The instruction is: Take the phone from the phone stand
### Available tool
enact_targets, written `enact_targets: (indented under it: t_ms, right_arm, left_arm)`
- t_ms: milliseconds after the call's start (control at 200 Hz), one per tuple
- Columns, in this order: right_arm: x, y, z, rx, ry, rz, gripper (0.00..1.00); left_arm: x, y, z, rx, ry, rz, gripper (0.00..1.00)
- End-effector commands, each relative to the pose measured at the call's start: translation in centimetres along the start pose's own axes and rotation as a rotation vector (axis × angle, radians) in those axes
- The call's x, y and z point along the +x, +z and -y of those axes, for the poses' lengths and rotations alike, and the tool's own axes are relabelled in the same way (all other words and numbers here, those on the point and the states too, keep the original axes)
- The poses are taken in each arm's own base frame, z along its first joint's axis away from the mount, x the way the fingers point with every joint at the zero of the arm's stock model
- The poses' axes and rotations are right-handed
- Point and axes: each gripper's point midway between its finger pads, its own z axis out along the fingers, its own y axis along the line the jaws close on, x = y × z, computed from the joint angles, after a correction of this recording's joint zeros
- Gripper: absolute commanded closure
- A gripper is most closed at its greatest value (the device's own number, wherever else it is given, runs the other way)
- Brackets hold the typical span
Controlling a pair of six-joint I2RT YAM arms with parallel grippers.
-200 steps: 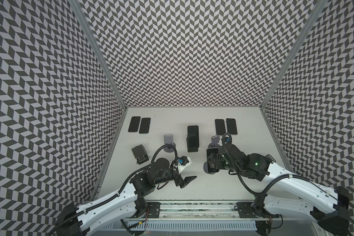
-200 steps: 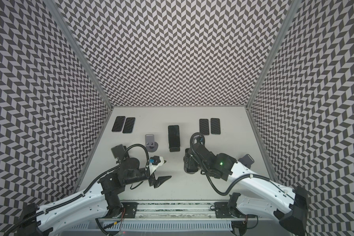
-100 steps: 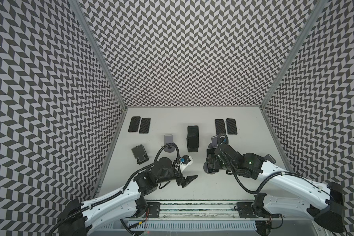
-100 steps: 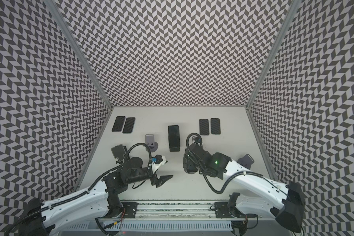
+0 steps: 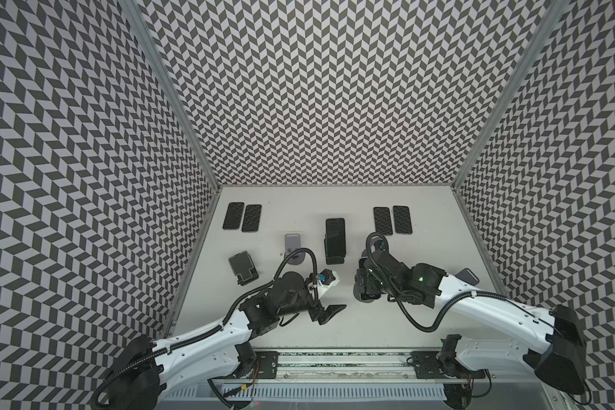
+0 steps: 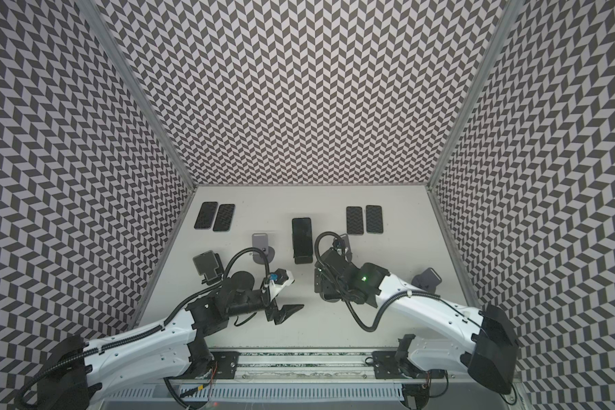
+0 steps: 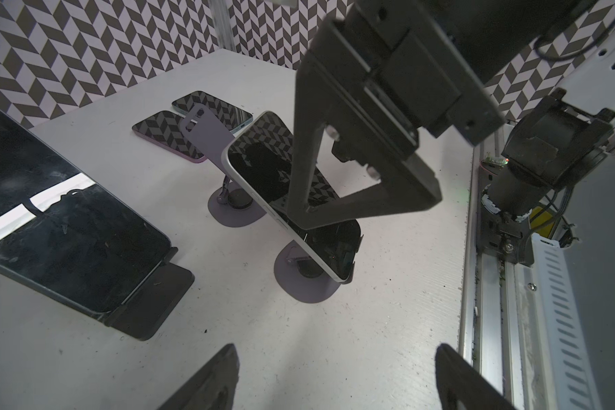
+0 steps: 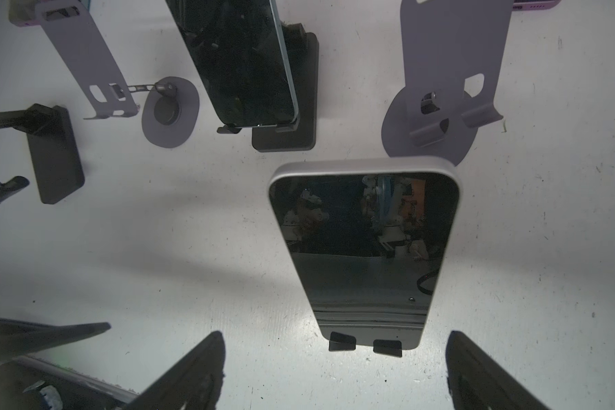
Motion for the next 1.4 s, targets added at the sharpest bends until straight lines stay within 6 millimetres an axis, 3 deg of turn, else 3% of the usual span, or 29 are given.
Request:
enact_targets:
  t_ms: [0,1397]
  right_arm:
    - [-0.8,0.3,0.0,0.023,0.006,0.041,0.03]
    - [-0.9,3.6,0.9,0.060,-0.061,0.041,0.10]
  left_arm:
    - [-0.8,0.2,0.4,0.021,0.031,0.033,0.13]
    - [-0.1,5.0,0.0,0.075,0.039,-0.031,0.13]
